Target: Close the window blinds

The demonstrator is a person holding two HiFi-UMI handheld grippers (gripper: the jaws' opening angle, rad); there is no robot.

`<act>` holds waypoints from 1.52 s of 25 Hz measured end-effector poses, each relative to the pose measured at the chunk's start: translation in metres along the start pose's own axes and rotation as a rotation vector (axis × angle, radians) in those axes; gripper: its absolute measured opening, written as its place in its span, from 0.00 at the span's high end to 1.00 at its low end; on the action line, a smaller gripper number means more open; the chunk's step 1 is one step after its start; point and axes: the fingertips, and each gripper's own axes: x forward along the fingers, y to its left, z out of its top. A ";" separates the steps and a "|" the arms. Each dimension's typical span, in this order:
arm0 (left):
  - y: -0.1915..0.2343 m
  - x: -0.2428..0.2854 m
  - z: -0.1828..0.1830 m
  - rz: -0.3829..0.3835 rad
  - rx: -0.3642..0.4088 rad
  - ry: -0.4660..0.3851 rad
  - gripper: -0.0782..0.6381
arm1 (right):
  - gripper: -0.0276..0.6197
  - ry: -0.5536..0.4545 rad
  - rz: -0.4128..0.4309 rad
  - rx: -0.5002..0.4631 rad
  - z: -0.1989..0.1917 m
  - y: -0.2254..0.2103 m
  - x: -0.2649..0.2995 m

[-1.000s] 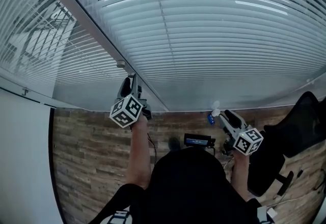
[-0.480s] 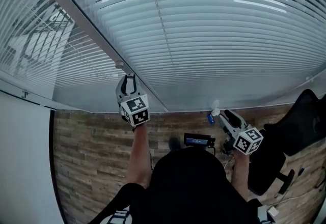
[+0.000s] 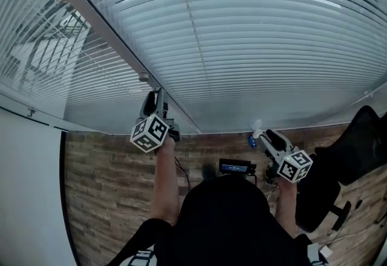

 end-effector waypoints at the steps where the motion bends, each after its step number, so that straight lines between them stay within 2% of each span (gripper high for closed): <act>1: 0.000 0.002 0.000 -0.008 -0.027 0.003 0.63 | 0.68 0.001 0.000 0.000 -0.001 0.000 0.000; 3: 0.001 0.003 -0.001 0.012 0.000 0.019 0.66 | 0.68 0.002 -0.001 0.000 -0.002 0.000 -0.001; 5: 0.002 0.003 -0.002 0.058 0.122 0.038 0.70 | 0.68 0.001 -0.001 0.003 -0.002 0.001 -0.001; 7: 0.001 0.003 -0.003 0.110 0.311 0.066 0.70 | 0.68 0.000 -0.006 0.004 -0.002 0.000 -0.002; 11: 0.000 0.006 -0.006 0.236 0.772 0.112 0.70 | 0.68 0.002 -0.015 0.008 -0.004 -0.004 -0.004; 12: 0.000 0.006 -0.006 0.258 0.856 0.120 0.70 | 0.68 0.003 -0.014 0.009 -0.005 -0.004 -0.004; 14: -0.002 0.007 -0.007 0.276 0.943 0.127 0.70 | 0.68 0.005 -0.011 0.010 -0.005 -0.004 -0.003; 15: -0.002 0.007 -0.008 0.270 0.944 0.126 0.70 | 0.68 0.006 -0.009 0.009 -0.006 -0.004 -0.002; 16: -0.003 0.007 -0.009 0.251 0.903 0.123 0.70 | 0.68 0.006 -0.006 0.007 -0.006 -0.003 -0.001; 17: -0.003 0.006 -0.010 0.218 0.809 0.118 0.70 | 0.68 0.006 -0.004 0.005 -0.006 -0.002 -0.001; 20: -0.006 0.001 -0.014 0.089 0.346 0.093 0.64 | 0.68 0.006 0.002 0.002 -0.004 0.001 0.001; 21: -0.006 0.000 -0.013 0.064 0.226 0.081 0.62 | 0.68 0.006 0.002 0.001 -0.003 0.001 0.001; 22: -0.005 0.000 -0.011 0.051 0.151 0.067 0.62 | 0.68 0.006 0.001 0.002 -0.003 0.001 0.001; 23: -0.004 0.000 -0.008 0.044 0.112 0.052 0.62 | 0.68 0.006 -0.001 0.002 -0.003 0.000 0.000; 25: -0.003 0.001 -0.001 0.043 0.097 0.031 0.63 | 0.68 0.008 -0.007 0.005 -0.005 -0.001 -0.001; 27: -0.002 0.002 0.002 0.066 0.153 0.033 0.65 | 0.68 0.009 -0.014 0.007 -0.006 -0.003 -0.003; 28: -0.002 0.003 0.001 0.089 0.217 0.043 0.70 | 0.68 0.009 -0.016 0.009 -0.007 -0.003 -0.004; 29: -0.002 0.003 0.000 0.115 0.305 0.056 0.70 | 0.68 0.008 -0.018 0.010 -0.007 -0.004 -0.004; 32: -0.002 0.004 -0.003 0.205 0.635 0.096 0.70 | 0.68 0.004 -0.021 0.011 -0.007 -0.005 -0.005; 35: -0.003 0.006 -0.005 0.275 0.906 0.125 0.70 | 0.68 0.003 -0.017 0.010 -0.007 -0.004 -0.003; 37: -0.005 0.007 -0.007 0.300 1.017 0.136 0.70 | 0.68 0.005 -0.013 0.010 -0.007 -0.003 -0.002; 38: -0.005 0.007 -0.007 0.292 1.016 0.135 0.70 | 0.68 0.005 -0.011 0.010 -0.007 -0.003 -0.001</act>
